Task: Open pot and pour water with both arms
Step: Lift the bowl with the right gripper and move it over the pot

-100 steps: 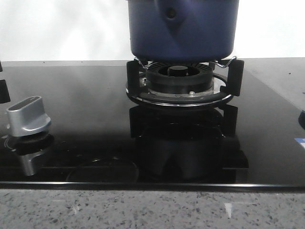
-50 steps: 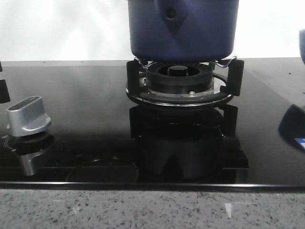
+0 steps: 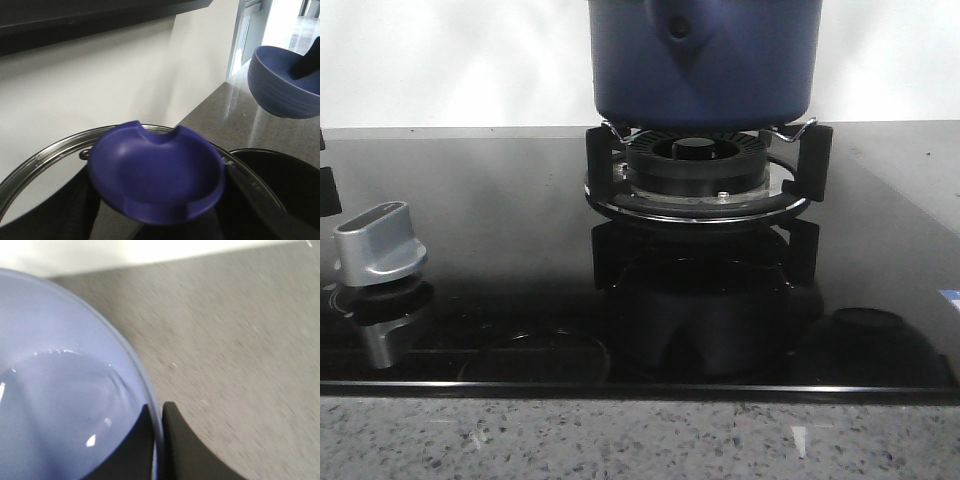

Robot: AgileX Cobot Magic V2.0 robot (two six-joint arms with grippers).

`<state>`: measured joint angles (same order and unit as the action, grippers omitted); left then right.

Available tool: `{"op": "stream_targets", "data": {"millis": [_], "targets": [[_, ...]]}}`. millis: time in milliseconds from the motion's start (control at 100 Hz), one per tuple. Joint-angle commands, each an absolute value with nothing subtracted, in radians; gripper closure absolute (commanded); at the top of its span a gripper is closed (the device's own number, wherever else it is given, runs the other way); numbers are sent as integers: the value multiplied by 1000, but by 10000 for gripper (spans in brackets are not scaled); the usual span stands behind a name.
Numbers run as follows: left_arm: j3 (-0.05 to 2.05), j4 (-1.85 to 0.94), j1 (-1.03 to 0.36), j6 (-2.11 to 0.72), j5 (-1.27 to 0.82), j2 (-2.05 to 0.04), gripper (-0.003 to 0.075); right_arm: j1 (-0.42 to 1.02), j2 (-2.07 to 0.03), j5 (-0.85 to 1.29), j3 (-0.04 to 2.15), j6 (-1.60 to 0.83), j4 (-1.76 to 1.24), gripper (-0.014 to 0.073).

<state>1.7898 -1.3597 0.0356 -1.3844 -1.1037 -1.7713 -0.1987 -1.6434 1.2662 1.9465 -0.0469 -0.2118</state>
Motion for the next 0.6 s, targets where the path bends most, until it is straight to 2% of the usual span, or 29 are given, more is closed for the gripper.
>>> {"op": "stream_targets", "data": {"millis": [0,250,590], "targets": [[1830,-1462,37,-1376,-1080,-1711,489,-163,-1636,1308,2052,-36,-261,638],[1830,-1462,37,-1376,-1077,-1711,489,-46,-1720,1299,2162,-36,-282,638],[1830,-1462,37,-1376,-1075,-1711,489,103,-1733,1131,2161,-65,-285,638]]}}
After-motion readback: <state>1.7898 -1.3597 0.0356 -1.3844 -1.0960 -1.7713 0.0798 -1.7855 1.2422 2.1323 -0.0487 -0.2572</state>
